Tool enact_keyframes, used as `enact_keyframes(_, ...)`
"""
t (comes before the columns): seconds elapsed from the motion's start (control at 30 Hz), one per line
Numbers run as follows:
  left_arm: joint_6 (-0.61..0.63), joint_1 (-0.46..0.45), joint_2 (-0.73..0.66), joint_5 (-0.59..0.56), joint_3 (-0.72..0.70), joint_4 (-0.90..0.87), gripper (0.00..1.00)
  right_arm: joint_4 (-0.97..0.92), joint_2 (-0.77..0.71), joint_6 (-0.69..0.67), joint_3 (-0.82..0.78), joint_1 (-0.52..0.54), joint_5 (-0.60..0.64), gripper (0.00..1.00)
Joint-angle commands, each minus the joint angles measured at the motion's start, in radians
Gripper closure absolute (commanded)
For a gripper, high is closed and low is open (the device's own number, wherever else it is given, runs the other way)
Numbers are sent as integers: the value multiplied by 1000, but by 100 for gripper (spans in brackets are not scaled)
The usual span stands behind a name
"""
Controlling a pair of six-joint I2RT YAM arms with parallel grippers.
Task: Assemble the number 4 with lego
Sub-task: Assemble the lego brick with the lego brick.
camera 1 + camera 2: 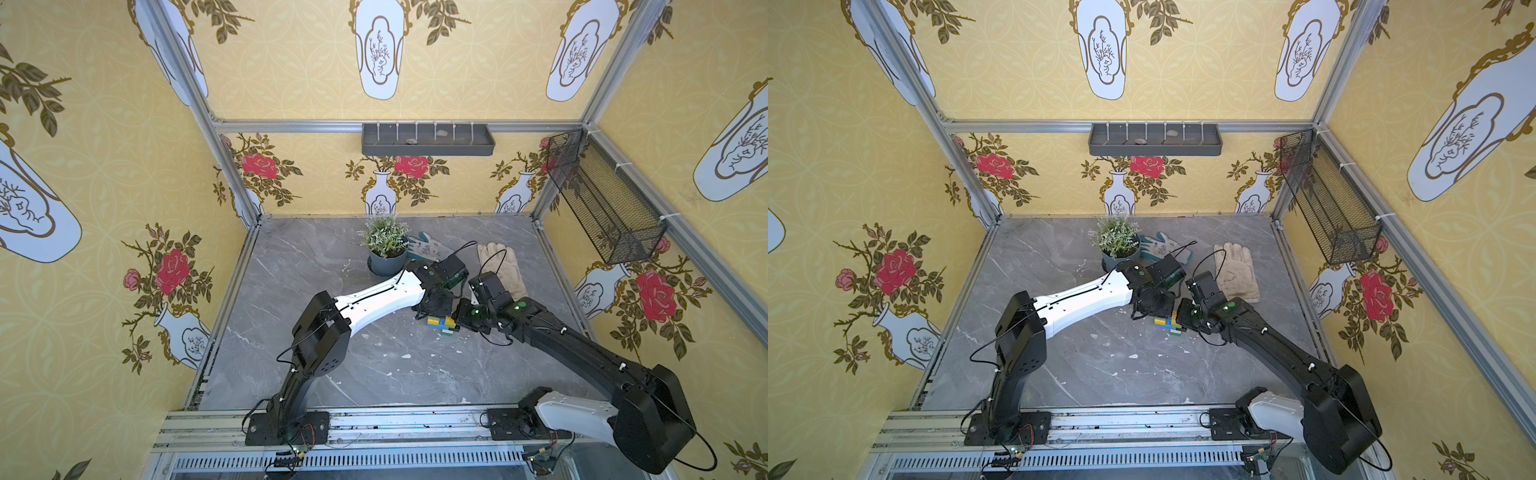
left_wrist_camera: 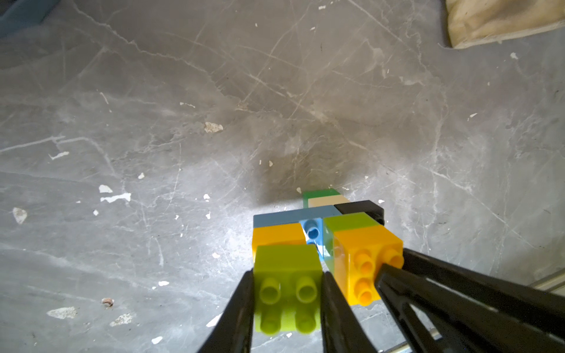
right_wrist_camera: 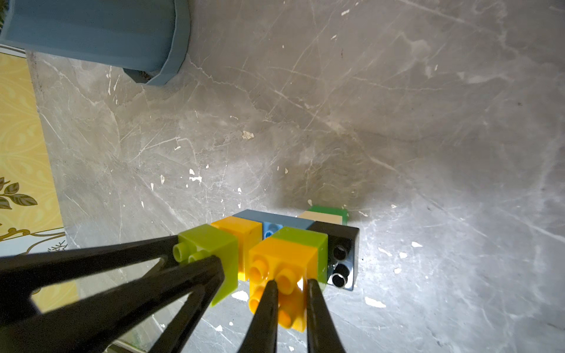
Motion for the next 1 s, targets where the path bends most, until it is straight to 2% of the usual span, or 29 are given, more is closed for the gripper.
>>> enact_keyframes(0.0, -5, -3, 13, -23, 16, -47, 100, -185, 13, -2, -24, 0, 44, 87)
enact_keyframes(0.97, -21, -9, 48, -17, 34, -56, 100, -186, 15, -5, -24, 0, 40, 88)
